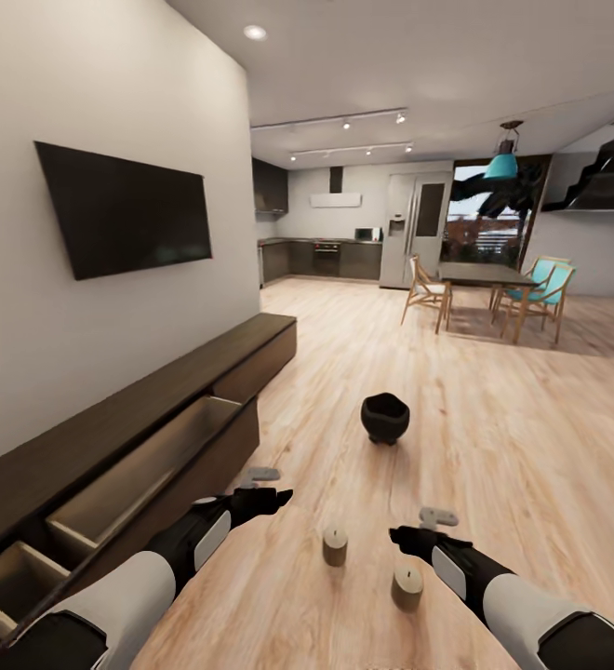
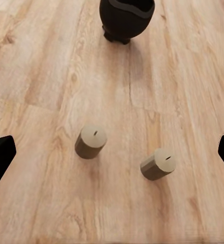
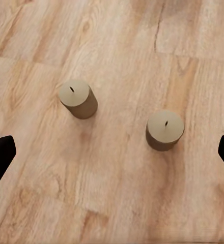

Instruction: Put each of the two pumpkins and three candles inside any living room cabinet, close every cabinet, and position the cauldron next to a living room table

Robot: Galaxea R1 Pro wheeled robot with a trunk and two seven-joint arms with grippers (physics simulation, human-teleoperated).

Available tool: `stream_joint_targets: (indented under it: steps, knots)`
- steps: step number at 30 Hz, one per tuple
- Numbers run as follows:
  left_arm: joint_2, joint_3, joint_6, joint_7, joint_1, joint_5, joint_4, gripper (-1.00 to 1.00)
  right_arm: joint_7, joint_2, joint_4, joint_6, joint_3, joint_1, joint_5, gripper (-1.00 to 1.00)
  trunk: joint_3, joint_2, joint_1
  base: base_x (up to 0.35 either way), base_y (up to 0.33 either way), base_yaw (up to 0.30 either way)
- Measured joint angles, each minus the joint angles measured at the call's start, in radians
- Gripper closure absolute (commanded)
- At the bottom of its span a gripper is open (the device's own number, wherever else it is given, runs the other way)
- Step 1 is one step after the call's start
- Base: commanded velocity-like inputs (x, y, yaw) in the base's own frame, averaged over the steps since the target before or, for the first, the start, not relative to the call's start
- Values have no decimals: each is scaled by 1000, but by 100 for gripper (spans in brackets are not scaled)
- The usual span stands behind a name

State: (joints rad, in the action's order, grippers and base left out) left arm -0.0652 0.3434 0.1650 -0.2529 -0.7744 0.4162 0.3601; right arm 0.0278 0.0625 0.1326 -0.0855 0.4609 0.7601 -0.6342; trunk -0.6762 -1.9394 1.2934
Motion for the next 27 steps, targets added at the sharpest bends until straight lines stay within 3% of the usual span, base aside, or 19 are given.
stream_joint_targets:
  steps: [5,16,27]
  knots:
    - [0,0,0,0,0,0,-3,-100,0,0,0,1,0,0,0,-100,5,0,0,0,233,-242]
    - [0,-1,-1,0,0,0,-4,-100,0,0,0,1,0,0,-1,-100,18,0,0,0,36,-237]
    - [0,-2,-1,0,0,1,-4,-100,-1,-1,0,1,1,0,0,-100,29,0,0,0,149,-200]
